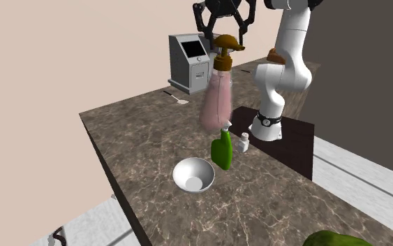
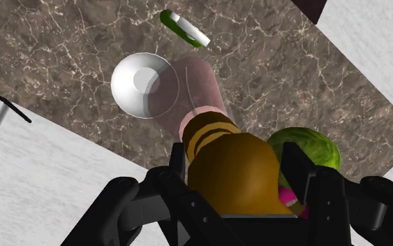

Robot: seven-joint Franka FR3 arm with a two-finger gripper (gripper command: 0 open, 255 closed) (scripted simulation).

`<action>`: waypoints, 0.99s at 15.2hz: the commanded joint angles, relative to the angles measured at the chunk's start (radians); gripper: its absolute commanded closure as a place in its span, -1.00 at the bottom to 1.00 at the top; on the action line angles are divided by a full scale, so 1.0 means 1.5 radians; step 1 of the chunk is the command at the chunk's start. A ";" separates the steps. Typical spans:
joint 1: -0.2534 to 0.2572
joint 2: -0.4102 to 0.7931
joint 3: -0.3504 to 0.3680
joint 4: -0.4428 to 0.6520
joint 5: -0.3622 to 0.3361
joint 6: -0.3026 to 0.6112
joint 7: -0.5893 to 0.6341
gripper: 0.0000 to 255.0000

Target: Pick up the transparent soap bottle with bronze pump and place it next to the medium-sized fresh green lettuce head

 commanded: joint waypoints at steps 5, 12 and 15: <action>0.037 0.020 0.058 0.014 0.022 0.016 0.096 1.00; 0.080 0.072 0.117 0.062 0.046 0.033 0.198 1.00; 0.099 0.105 0.138 0.097 0.055 0.037 0.239 1.00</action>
